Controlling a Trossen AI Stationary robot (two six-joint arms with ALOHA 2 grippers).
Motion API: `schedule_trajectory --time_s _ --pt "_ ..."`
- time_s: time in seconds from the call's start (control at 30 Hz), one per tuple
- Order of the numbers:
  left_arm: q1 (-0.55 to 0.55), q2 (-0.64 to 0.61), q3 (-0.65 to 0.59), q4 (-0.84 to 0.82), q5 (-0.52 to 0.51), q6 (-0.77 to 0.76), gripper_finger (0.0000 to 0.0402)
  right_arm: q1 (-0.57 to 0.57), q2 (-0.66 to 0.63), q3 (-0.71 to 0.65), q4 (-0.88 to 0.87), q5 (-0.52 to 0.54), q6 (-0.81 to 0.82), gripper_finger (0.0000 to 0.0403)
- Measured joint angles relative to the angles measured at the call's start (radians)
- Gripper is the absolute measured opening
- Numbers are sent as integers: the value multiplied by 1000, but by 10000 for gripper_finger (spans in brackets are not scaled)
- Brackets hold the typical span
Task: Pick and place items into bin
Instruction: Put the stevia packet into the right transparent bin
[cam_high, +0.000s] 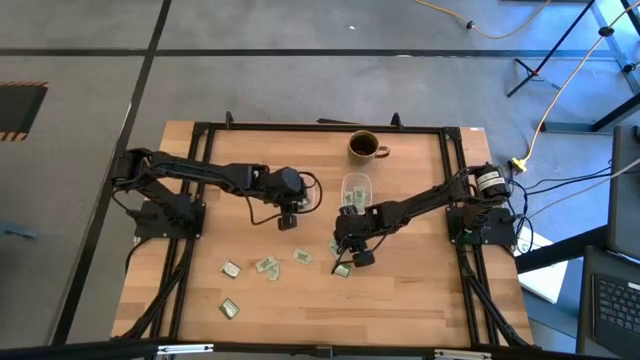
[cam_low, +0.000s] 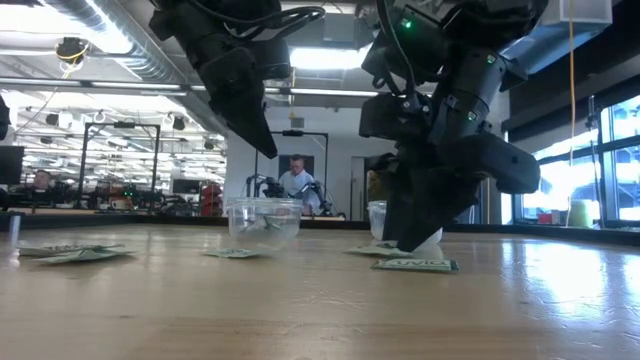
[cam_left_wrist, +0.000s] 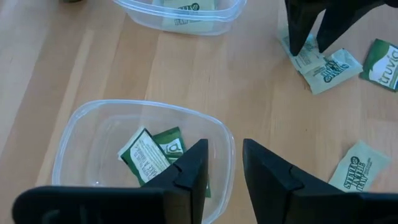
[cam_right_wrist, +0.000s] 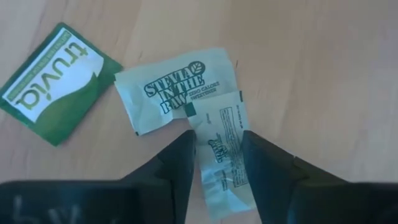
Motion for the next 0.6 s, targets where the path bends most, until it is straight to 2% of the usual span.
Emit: schedule_trajectory --time_s 0.33,0.6 --pt "0 0 0 -1 0 0 92 1 -11 -2 -9 0 -1 100" --pt "0 0 0 -6 0 0 93 -4 -133 -6 -82 50 -31 97"
